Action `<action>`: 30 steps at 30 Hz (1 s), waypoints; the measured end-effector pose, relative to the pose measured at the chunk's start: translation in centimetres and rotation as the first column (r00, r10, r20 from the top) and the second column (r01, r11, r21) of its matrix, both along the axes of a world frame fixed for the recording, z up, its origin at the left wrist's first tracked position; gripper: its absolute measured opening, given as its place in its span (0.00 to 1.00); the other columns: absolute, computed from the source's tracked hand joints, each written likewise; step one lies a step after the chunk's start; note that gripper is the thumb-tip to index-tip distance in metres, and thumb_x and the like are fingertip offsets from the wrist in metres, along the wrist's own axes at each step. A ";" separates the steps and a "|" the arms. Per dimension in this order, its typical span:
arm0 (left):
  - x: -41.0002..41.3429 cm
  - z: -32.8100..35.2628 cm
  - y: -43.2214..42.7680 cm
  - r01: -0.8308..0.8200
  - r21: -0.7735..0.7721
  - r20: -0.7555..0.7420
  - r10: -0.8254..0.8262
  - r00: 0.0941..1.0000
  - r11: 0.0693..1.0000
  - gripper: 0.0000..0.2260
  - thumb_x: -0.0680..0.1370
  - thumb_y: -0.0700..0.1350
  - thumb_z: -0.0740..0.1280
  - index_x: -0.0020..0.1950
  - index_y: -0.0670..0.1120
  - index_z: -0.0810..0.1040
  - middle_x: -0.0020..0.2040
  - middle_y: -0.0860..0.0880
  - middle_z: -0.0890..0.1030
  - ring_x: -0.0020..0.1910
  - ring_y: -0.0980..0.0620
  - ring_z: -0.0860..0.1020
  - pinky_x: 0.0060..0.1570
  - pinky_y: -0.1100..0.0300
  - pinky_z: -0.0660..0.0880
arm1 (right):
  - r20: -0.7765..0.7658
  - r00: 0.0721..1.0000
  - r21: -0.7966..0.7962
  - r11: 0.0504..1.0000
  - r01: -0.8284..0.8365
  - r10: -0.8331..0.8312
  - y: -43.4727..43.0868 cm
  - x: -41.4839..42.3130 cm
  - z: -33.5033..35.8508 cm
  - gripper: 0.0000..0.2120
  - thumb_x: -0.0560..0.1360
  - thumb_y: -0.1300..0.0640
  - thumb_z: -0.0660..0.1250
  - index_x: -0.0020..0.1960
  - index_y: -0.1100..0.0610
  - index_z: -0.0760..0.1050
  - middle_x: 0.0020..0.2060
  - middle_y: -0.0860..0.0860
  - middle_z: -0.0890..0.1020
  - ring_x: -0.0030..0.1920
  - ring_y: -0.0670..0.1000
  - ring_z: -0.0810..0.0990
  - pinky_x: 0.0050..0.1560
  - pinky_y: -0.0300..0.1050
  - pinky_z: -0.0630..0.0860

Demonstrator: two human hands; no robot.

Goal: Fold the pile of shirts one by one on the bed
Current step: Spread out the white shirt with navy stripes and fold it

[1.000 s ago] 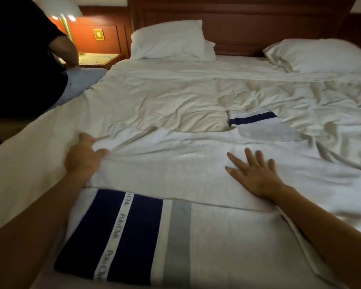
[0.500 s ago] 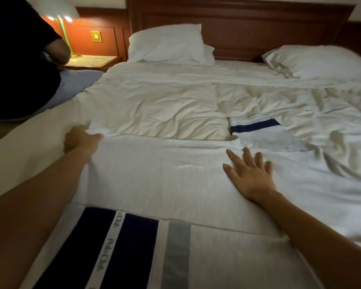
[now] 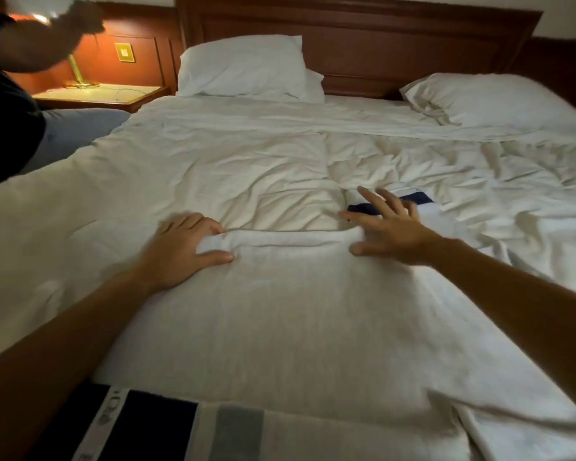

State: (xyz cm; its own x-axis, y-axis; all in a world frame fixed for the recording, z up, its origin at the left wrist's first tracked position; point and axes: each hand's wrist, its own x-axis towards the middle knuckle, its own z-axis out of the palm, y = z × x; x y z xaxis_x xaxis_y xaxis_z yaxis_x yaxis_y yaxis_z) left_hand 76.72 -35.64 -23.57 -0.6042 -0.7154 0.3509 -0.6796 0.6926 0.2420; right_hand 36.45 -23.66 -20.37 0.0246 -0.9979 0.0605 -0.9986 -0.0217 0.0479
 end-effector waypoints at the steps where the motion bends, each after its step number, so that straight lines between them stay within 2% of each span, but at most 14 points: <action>1: -0.2 0.0 -0.1 0.007 -0.026 -0.009 -0.007 1.000 1.000 0.33 0.68 0.73 0.59 0.60 0.51 0.78 0.55 0.52 0.79 0.58 0.48 0.75 0.62 0.48 0.67 | -0.058 0.996 0.050 0.997 -0.062 0.065 -0.9 -0.1 0.6 0.34 0.66 0.20 0.51 0.70 0.26 0.59 0.79 0.41 0.44 0.78 0.48 0.37 0.73 0.61 0.42; 3: -0.3 0.0 -0.3 0.037 -0.120 -0.038 -0.041 0.998 0.992 0.32 0.68 0.72 0.61 0.55 0.47 0.80 0.49 0.50 0.80 0.53 0.45 0.77 0.56 0.48 0.67 | -0.170 0.975 0.105 0.986 -0.128 0.145 -1.9 -0.1 1.6 0.38 0.63 0.18 0.49 0.64 0.37 0.73 0.76 0.43 0.57 0.76 0.48 0.43 0.72 0.58 0.42; 5: 0.1 0.3 -0.2 0.067 -0.283 -0.004 -0.071 0.997 0.957 0.31 0.72 0.72 0.58 0.49 0.45 0.80 0.44 0.47 0.79 0.47 0.42 0.77 0.49 0.47 0.67 | -0.249 0.951 0.105 0.981 -0.162 0.184 -1.3 0.0 2.8 0.41 0.62 0.18 0.46 0.56 0.43 0.79 0.68 0.40 0.68 0.71 0.48 0.52 0.69 0.54 0.46; 8: 1.8 1.5 0.8 0.115 -0.397 0.087 -0.087 0.992 0.911 0.30 0.79 0.68 0.51 0.45 0.44 0.78 0.40 0.46 0.78 0.42 0.42 0.77 0.46 0.47 0.68 | -0.343 0.928 0.102 0.988 -0.118 0.146 1.8 -0.8 4.6 0.40 0.62 0.18 0.45 0.53 0.42 0.81 0.64 0.37 0.69 0.69 0.47 0.54 0.67 0.51 0.47; 11: 3.9 3.1 2.8 0.206 -0.425 0.130 -0.165 0.978 0.881 0.21 0.80 0.62 0.57 0.44 0.46 0.77 0.39 0.48 0.76 0.39 0.43 0.76 0.43 0.53 0.66 | -0.488 0.869 0.062 0.996 -0.062 0.084 7.1 -0.8 6.4 0.28 0.69 0.24 0.57 0.53 0.41 0.82 0.69 0.40 0.68 0.73 0.51 0.55 0.66 0.54 0.50; 12: 4.6 3.6 3.7 0.238 -0.429 0.146 -0.194 0.970 0.871 0.19 0.79 0.60 0.59 0.44 0.46 0.77 0.39 0.49 0.76 0.39 0.45 0.76 0.43 0.54 0.66 | -0.501 0.860 -0.003 0.994 -0.112 0.095 9.2 -0.4 6.9 0.23 0.70 0.27 0.63 0.50 0.43 0.84 0.69 0.43 0.71 0.72 0.54 0.59 0.65 0.56 0.55; 14: 5.9 4.9 6.0 0.277 -0.427 0.173 -0.223 0.959 0.861 0.17 0.80 0.59 0.59 0.45 0.47 0.78 0.39 0.51 0.75 0.40 0.47 0.75 0.44 0.56 0.66 | -0.524 0.844 -0.136 0.967 -0.216 0.115 13.2 0.8 8.0 0.17 0.63 0.35 0.77 0.41 0.48 0.86 0.62 0.51 0.78 0.66 0.59 0.71 0.59 0.59 0.65; 18: 8.1 6.6 11.4 0.343 -0.398 0.279 -0.244 0.929 0.850 0.21 0.82 0.59 0.53 0.47 0.50 0.82 0.40 0.52 0.75 0.39 0.48 0.75 0.46 0.57 0.66 | -0.541 0.840 -0.171 0.971 -0.165 0.047 20.2 3.9 9.3 0.26 0.48 0.42 0.85 0.36 0.60 0.84 0.50 0.59 0.82 0.52 0.64 0.79 0.49 0.58 0.70; 20: 9.4 6.2 14.2 0.352 -0.305 0.321 -0.252 0.913 0.885 0.21 0.80 0.59 0.55 0.56 0.53 0.84 0.42 0.54 0.75 0.41 0.50 0.76 0.48 0.58 0.67 | -0.558 0.830 -0.101 0.992 -0.081 0.011 23.7 5.1 9.2 0.25 0.49 0.40 0.84 0.33 0.59 0.84 0.48 0.60 0.83 0.49 0.63 0.80 0.49 0.57 0.70; 21: 10.2 5.9 15.3 0.327 -0.226 0.321 -0.246 0.915 0.918 0.20 0.79 0.58 0.57 0.63 0.55 0.82 0.44 0.55 0.75 0.43 0.51 0.76 0.50 0.59 0.69 | -0.589 0.808 -0.052 0.998 -0.026 -0.010 25.2 5.4 9.0 0.24 0.56 0.36 0.80 0.35 0.57 0.85 0.50 0.58 0.83 0.51 0.62 0.80 0.50 0.57 0.71; 23: 11.6 5.6 17.3 0.256 -0.064 0.288 -0.228 0.930 0.964 0.18 0.81 0.54 0.61 0.71 0.59 0.75 0.47 0.57 0.72 0.45 0.55 0.73 0.50 0.61 0.71 | -0.599 0.801 0.009 1.000 0.020 -0.010 28.0 5.5 8.3 0.28 0.75 0.32 0.60 0.42 0.54 0.85 0.51 0.53 0.82 0.55 0.57 0.79 0.55 0.55 0.71; 25: 12.6 5.8 18.8 0.222 -0.019 0.222 -0.212 0.952 0.975 0.19 0.80 0.46 0.69 0.69 0.59 0.77 0.45 0.58 0.71 0.43 0.56 0.73 0.43 0.63 0.72 | -0.495 0.869 -0.022 1.000 -0.014 0.001 30.1 5.2 7.8 0.33 0.80 0.33 0.47 0.44 0.52 0.84 0.49 0.49 0.81 0.53 0.54 0.78 0.57 0.52 0.71; 27: 13.4 6.3 19.8 0.166 -0.055 0.189 -0.153 0.970 0.985 0.18 0.78 0.42 0.71 0.65 0.57 0.81 0.43 0.58 0.70 0.40 0.57 0.73 0.36 0.65 0.70 | -0.402 0.916 -0.005 1.000 0.010 -0.011 31.7 4.8 7.7 0.25 0.81 0.35 0.49 0.52 0.48 0.79 0.52 0.45 0.78 0.55 0.50 0.77 0.56 0.46 0.70; 30: 14.5 7.0 20.9 0.099 -0.024 0.208 -0.092 0.974 0.995 0.17 0.78 0.41 0.72 0.64 0.58 0.82 0.43 0.59 0.70 0.41 0.59 0.73 0.35 0.67 0.67 | -0.230 0.971 -0.059 0.997 0.052 -0.064 33.4 3.8 7.5 0.16 0.82 0.41 0.54 0.55 0.47 0.77 0.50 0.45 0.79 0.51 0.49 0.79 0.50 0.45 0.73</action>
State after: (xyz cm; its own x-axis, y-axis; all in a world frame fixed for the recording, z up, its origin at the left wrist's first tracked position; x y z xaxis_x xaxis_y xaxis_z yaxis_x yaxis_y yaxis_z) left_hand 91.21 -14.78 -16.62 -0.7309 -0.6407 0.2352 -0.6427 0.7621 0.0787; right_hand 40.29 9.76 -12.84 -0.0139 -0.9937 0.1116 -0.9598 0.0446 0.2771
